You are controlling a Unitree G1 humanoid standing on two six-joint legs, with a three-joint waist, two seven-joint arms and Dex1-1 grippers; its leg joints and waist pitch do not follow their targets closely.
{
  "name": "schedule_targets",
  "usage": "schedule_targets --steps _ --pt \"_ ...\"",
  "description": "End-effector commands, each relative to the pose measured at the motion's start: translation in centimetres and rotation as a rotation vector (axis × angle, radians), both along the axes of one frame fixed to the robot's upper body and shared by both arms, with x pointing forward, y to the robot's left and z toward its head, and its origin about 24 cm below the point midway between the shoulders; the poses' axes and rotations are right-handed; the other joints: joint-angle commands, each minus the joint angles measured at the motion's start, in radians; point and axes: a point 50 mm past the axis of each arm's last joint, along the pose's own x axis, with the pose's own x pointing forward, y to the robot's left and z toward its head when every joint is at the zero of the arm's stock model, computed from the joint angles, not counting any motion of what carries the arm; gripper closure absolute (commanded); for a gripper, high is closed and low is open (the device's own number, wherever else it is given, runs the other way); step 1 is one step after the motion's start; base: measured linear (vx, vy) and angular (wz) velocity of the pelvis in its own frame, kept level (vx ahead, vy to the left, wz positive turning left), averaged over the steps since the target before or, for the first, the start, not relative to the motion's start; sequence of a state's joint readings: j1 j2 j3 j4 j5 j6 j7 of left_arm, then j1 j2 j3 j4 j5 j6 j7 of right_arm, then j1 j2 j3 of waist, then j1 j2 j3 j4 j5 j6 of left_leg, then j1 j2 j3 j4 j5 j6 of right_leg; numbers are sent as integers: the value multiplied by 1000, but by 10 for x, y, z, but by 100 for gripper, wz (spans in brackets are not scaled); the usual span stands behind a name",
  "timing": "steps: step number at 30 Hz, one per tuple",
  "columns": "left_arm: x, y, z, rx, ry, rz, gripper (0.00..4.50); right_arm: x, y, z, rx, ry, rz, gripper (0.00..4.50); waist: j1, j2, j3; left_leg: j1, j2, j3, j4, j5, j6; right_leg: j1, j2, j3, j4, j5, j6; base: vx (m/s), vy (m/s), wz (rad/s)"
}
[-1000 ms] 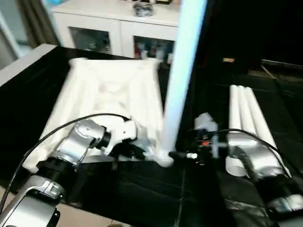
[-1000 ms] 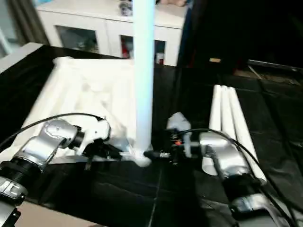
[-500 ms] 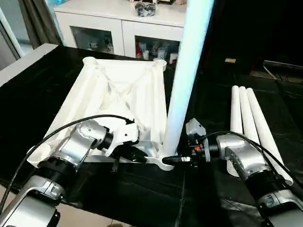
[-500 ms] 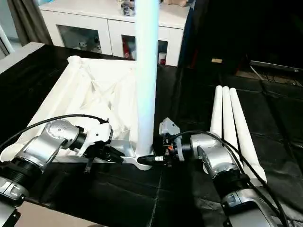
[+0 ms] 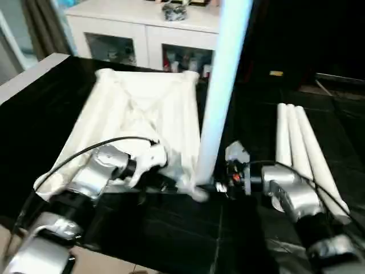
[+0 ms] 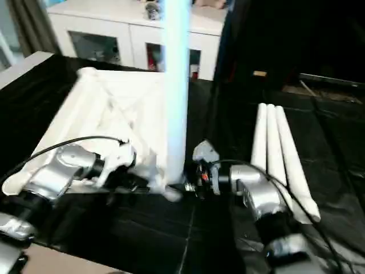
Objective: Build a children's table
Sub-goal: Rotate leg to tighten
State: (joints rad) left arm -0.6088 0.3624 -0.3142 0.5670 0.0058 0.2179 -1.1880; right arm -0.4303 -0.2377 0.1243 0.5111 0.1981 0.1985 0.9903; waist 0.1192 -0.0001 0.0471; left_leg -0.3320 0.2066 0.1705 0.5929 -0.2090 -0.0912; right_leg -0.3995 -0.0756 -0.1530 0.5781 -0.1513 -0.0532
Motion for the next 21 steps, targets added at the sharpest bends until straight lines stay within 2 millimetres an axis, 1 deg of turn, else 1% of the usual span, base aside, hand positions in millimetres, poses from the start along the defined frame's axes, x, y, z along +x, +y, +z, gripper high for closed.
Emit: schedule_targets --steps 1,2,3,4,5,6,7,8,9,10,11,12,13,14,15,16,17,18,19,20,21 --pt "12 -13 15 -64 -57 70 450 -4 16 -7 -6 39 -12 178 -5 -5 -66 -5 22 -7 -65 -135 34 61 -86 58 -92 -465 -29 0 0 0" --pt "15 -19 16 -86 -56 130 450 -4 23 -11 14 59 -86 178 -10 -4 -66 -6 21 -6 -64 -134 38 60 -85 59 -94 -466 -27 0 0 0" --pt "20 -29 17 -99 -64 201 450 -1 35 -17 25 86 -183 178 -12 -2 -66 -5 20 -6 -63 -132 39 59 -85 58 -95 -466 -27 0 0 0" --pt "22 -34 17 -100 -69 229 450 0 40 -19 25 96 -225 178 -18 -2 -65 -3 21 -7 -64 -139 31 56 -85 55 -98 -476 -29 0 0 0" --pt "24 -38 18 -101 -75 263 450 2 44 -21 22 104 -270 178 -22 -1 -67 -5 18 -9 -64 -139 31 60 -85 53 -98 -477 -26 0 0 0" --pt "28 -45 20 -119 -82 318 450 6 50 -22 17 123 -336 178 -28 0 -67 -6 21 -9 -65 -136 33 58 -85 56 -96 -459 -31 0 0 0" --pt "28 -45 20 -119 -82 318 450 6 50 -22 17 123 -336 178 -31 0 -67 -6 22 -9 -64 -134 34 58 -85 56 -96 -450 -36 0 0 0" --pt "31 -51 23 -135 -87 367 450 10 55 -23 7 134 -390 178 -34 1 -68 -7 21 -9 -64 -130 35 59 -84 56 -94 -436 -43 0 0 0" --pt "33 -57 25 -144 -101 414 450 13 60 -23 -11 145 -447 178 -33 3 -69 -5 20 -9 -63 -127 37 60 -84 56 -92 -425 -46 0 0 0" --pt "35 -61 27 -146 -115 441 450 16 63 -23 -24 150 -481 178 -36 1 -69 -9 20 -8 -63 -116 40 60 -83 59 -88 -406 -55 0 0 0" --pt "36 -66 28 -142 -135 455 450 19 68 -19 -11 128 -496 178 -34 -1 -72 -8 19 -8 -63 -105 45 62 -84 60 -86 -392 -58 0 0 0" --pt "36 -67 29 -141 -138 455 450 20 68 -18 -7 125 -499 178 -34 -1 -72 -8 19 -8 -63 -105 45 62 -84 60 -86 -392 -58 0 0 0" --pt "36 -70 30 -135 -148 445 450 22 68 -14 22 120 -525 122 -30 -2 -73 -10 20 -6 -62 -86 62 63 -84 64 -81 -350 -66 0 0 0" --pt "36 -70 30 -135 -148 444 450 23 68 -14 25 120 -528 108 -28 -2 -75 -12 21 -6 -63 -70 71 65 -84 66 -75 -321 -73 0 0 0" --pt "36 -70 30 -131 -151 440 450 24 67 -13 34 127 -552 108 -28 -1 -76 -14 24 -8 -64 -53 76 66 -84 68 -67 -279 -85 0 0 0" --pt "35 -70 31 -133 -150 428 450 25 64 -13 34 123 -566 102 -29 -1 -75 -16 24 -9 -64 -50 79 66 -83 68 -65 -265 -90 0 0 0" --pt "34 -70 31 -131 -148 419 450 26 61 -13 24 112 -581 102 -30 1 -75 -14 25 -8 -63 -54 81 66 -84 67 -65 -252 -99 0 0 0" --pt "34 -70 31 -131 -148 419 450 26 61 -13 24 112 -581 87 -31 1 -75 -13 26 -8 -64 -57 80 65 -84 68 -65 -250 -103 0 0 0" --pt "33 -65 29 -116 -149 406 450 26 54 -14 20 101 -588 64 -31 3 -73 -13 25 -7 -64 -67 80 65 -84 68 -67 -255 -107 0 0 0" --pt "33 -64 28 -110 -149 405 450 27 53 -14 19 98 -591 62 -32 2 -73 -12 24 -6 -65 -78 79 66 -84 68 -69 -266 -108 0 0 0" --pt "33 -61 27 -98 -148 405 450 27 49 -14 15 86 -595 54 -33 4 -72 -12 24 -6 -64 -87 78 66 -84 68 -71 -275 -106 0 0 0"
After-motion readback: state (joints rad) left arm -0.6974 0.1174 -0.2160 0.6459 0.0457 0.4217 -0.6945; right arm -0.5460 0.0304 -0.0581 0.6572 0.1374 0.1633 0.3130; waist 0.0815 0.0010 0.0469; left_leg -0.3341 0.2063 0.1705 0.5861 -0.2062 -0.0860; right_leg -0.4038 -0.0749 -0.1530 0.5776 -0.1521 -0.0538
